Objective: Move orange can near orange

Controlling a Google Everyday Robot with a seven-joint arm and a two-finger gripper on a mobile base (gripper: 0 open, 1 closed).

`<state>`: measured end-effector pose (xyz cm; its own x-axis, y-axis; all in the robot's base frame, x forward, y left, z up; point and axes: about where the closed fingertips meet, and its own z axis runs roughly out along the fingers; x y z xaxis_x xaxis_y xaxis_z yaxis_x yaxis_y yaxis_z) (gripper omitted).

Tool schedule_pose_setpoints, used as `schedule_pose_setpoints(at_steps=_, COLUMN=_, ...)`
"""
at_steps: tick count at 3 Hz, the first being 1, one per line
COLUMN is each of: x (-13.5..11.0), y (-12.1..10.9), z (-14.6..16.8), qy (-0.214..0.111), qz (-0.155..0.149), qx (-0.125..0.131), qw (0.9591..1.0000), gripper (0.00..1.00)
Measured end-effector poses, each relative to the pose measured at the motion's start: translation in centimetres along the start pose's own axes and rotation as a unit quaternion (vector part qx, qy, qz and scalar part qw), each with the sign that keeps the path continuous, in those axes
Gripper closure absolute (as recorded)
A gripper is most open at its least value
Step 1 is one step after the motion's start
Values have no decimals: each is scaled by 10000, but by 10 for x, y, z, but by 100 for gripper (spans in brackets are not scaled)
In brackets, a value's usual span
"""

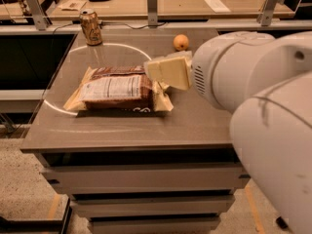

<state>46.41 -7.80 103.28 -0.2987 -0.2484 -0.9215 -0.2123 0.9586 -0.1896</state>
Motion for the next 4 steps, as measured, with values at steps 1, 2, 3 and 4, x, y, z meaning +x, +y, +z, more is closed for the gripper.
schedule_pose_setpoints(at_steps=1, x=0, y=0, z=0, qy=0, qz=2, qx=-1, qw=10000, gripper=0)
schedule_pose_setpoints(at_steps=2, x=0, y=0, z=0, qy=0, qz=2, qx=-1, qw=10000, gripper=0)
schedule_pose_setpoints(at_steps=3, x=4, y=2, z=2, qy=-31, qz=245, qx=-1, qw=9997, gripper=0)
schedule_pose_setpoints(at_steps=4, x=12, y=29, z=18, qy=-133, qz=884, qx=-331, qw=9954, gripper=0)
